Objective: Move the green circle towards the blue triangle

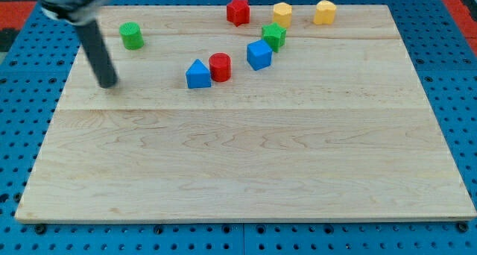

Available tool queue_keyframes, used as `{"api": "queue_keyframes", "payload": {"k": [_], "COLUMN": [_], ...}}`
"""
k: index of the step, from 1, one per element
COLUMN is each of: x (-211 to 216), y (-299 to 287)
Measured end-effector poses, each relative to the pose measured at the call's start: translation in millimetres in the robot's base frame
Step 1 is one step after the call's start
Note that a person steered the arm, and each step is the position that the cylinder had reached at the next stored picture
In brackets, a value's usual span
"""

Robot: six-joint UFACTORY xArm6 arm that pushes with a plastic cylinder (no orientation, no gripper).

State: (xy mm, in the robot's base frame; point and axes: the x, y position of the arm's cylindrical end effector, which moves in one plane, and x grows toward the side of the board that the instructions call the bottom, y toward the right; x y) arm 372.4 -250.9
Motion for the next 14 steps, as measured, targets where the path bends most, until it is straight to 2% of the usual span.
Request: {"api": "queue_keyframes", "payload": {"k": [1, 2, 3, 4, 5, 6, 7, 8, 9, 10, 11, 12, 13, 14], "x": [-93.1, -132.1, -138.3, -109.5, -148.2, -130.9, -68.9, -86.6, -116.8, -102.6, -61.8, -73.1, -110.2, -87.6], "y": [-24.0, 53.0, 98.8, 98.5, 84.8, 20.1, 42.2, 57.0, 48.3, 82.7, 86.0, 96.3, 106.3, 120.7]}}
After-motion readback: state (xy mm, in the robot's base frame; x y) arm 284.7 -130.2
